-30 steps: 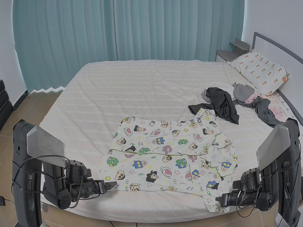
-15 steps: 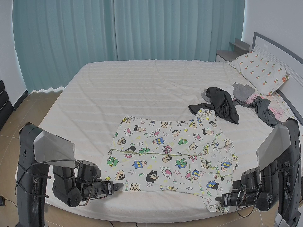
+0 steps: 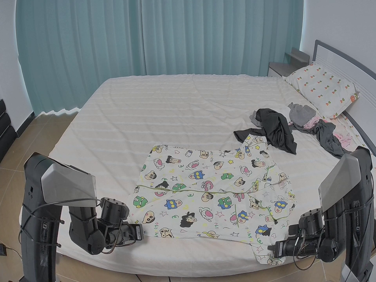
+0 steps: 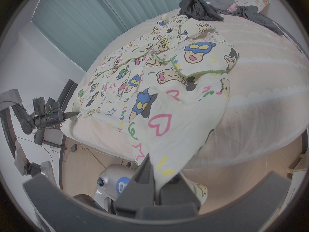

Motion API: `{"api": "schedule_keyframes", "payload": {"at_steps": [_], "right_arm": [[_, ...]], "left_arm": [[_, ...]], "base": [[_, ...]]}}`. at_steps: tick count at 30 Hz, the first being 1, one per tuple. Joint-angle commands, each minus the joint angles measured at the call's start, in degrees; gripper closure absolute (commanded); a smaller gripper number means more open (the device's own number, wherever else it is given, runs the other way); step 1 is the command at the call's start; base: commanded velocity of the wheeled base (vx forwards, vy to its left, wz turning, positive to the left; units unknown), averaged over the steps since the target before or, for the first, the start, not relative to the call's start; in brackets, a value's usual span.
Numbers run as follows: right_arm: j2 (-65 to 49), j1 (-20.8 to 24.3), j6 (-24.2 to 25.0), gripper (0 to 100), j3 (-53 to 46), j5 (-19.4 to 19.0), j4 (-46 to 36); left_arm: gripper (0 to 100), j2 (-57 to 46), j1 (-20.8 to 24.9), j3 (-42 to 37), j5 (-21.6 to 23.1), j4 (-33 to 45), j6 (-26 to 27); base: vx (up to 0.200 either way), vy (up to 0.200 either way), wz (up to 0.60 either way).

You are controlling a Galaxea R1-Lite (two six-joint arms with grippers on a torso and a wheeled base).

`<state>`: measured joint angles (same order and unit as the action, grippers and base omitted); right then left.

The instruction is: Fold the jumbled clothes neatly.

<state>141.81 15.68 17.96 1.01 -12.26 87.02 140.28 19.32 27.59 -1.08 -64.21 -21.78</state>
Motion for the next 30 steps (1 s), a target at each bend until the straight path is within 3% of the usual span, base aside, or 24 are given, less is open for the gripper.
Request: {"api": "schedule_keyframes", "payload": {"at_steps": [1,10,30], "right_arm": [[-1.63,-0.3,-1.35,100,-1.01,0.05,-3.08],[-6.46,-0.47,-1.78,100,-1.01,-0.39,-9.5],[-13.58,-1.0,-8.38,100,-1.01,-0.92,-24.79]], "left_arm": [[100,-2.38,0.19,-1.66,-0.15,-0.13,-0.19],[100,-4.13,0.8,-4.38,-0.15,-0.3,-0.01],[100,-7.21,2.39,-14.14,0.47,-0.83,0.16]], "base": [[0.0,0.0,0.0],[0.0,0.0,0.0],[0.0,0.0,0.0]]}}
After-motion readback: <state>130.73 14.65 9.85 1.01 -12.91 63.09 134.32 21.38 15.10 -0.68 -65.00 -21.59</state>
